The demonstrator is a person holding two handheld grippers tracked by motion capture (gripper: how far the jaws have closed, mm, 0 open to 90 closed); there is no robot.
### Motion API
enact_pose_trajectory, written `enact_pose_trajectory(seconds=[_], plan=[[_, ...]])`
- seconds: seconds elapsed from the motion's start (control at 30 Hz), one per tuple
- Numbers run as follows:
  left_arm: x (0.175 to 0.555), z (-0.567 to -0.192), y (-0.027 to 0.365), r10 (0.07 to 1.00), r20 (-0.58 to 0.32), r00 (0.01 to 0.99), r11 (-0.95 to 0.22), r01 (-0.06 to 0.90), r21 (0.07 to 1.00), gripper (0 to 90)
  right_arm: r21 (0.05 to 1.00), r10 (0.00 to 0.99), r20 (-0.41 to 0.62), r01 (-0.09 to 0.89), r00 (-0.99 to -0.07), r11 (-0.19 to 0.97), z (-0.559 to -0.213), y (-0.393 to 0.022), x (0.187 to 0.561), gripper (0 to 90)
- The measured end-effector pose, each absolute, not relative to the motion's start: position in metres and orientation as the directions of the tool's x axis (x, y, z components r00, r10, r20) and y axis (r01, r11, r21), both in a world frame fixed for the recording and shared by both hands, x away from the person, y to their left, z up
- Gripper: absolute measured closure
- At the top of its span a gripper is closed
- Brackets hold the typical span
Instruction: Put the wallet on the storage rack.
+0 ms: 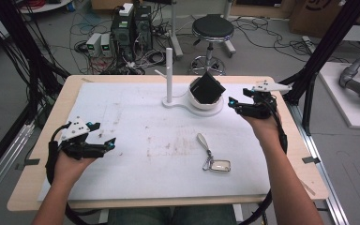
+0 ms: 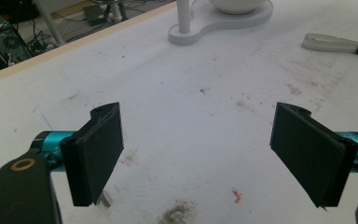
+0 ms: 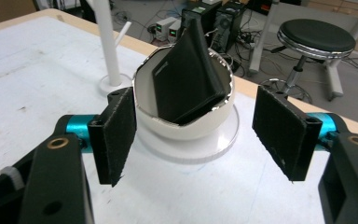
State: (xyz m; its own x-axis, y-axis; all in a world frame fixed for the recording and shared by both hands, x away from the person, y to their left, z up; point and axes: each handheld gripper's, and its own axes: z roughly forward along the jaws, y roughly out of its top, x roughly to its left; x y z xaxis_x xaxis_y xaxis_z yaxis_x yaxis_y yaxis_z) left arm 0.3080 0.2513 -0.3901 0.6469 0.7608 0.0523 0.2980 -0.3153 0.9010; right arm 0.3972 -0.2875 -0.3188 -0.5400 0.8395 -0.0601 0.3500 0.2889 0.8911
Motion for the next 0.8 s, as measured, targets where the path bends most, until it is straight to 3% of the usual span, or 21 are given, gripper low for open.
enact_pose_trajectory(seconds=[0.53, 0.8], plan=[[0.309, -0.391, 0.256, 0.764, 0.043, 0.644, -0.29, 0.283, 0.914, 17.1, 0.893, 0.848, -0.007, 0.378, -0.53, 0.244, -0.371, -0.293, 0.364, 25.0], [0.307, -0.391, 0.262, 0.774, 0.022, 0.632, -0.251, 0.275, 0.928, 17.1, 0.89, 0.85, 0.009, 0.392, -0.527, 0.234, -0.379, -0.295, 0.363, 21.1]])
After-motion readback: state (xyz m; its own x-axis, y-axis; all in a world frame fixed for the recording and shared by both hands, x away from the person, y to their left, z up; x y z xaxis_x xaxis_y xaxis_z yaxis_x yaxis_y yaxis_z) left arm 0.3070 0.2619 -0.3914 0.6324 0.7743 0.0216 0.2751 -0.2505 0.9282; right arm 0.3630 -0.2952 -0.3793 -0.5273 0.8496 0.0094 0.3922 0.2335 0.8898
